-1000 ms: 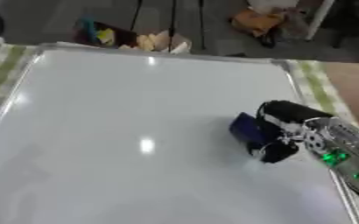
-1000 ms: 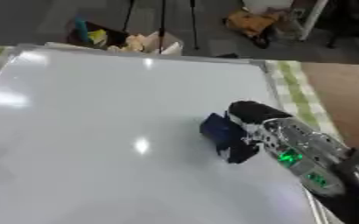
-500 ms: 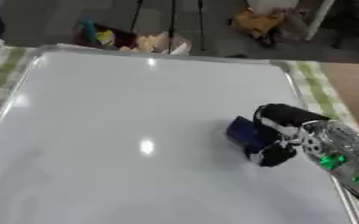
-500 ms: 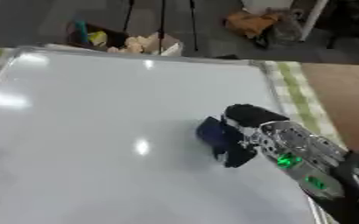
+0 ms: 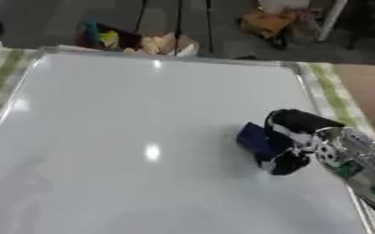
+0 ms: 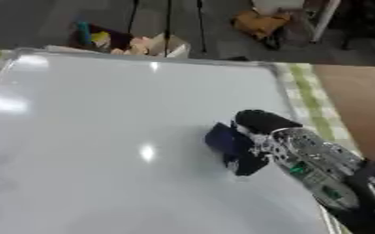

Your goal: Wipe the whiteboard clean with a brush.

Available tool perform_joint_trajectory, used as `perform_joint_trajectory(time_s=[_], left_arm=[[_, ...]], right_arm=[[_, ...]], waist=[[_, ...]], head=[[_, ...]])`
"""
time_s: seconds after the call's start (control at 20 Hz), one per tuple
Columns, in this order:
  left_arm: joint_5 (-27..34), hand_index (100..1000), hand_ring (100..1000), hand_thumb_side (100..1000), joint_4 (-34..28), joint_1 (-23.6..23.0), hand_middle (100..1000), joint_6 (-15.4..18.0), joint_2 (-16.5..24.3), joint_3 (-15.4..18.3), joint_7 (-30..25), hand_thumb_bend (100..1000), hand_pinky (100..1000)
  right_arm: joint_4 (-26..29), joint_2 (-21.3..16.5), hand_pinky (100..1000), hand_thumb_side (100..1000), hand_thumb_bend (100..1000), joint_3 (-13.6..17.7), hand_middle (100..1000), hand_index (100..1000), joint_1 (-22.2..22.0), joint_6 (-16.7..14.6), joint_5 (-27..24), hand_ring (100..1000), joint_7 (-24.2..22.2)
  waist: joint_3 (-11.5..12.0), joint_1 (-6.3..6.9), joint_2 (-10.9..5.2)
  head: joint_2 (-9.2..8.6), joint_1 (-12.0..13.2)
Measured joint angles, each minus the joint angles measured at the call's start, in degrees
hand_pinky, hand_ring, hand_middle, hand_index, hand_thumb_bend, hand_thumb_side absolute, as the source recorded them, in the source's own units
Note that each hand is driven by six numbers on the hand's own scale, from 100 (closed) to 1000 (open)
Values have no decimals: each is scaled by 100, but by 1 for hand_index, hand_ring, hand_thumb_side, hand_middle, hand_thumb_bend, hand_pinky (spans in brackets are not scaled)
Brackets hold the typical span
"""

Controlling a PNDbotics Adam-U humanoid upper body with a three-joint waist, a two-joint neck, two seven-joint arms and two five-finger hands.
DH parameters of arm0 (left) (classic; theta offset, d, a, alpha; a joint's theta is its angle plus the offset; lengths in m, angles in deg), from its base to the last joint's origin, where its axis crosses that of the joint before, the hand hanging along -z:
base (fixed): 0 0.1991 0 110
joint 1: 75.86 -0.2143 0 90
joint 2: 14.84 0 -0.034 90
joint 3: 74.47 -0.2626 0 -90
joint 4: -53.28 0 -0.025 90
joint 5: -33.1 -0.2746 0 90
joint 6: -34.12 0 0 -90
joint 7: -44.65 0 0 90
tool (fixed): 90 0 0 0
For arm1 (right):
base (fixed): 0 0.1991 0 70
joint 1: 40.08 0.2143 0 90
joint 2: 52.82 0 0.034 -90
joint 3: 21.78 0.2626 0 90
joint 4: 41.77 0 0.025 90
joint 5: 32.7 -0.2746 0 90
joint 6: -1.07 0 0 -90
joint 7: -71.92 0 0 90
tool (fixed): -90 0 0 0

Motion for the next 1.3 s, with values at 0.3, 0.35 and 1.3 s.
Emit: perform_joint_trajectory(time_s=[0.3,0.35,1.3], left_arm=[[-1,590,931,953,0,3,832,0,0,0,0,100,422],[-1,590,931,953,0,3,831,-1,0,0,1,100,423],[-3,592,931,950,0,3,832,-2,0,0,2,100,424]], right_arm=[[-168,31,288,199,100,108,382,525,-1,105,76,359,125],[-176,31,282,199,100,120,379,522,-1,118,79,355,138],[-85,-73,278,199,100,222,376,519,-172,269,216,355,152]], waist=[[-29,23,0],[-31,30,0],[-60,45,-6]], head=[[0,4],[0,4],[9,48]])
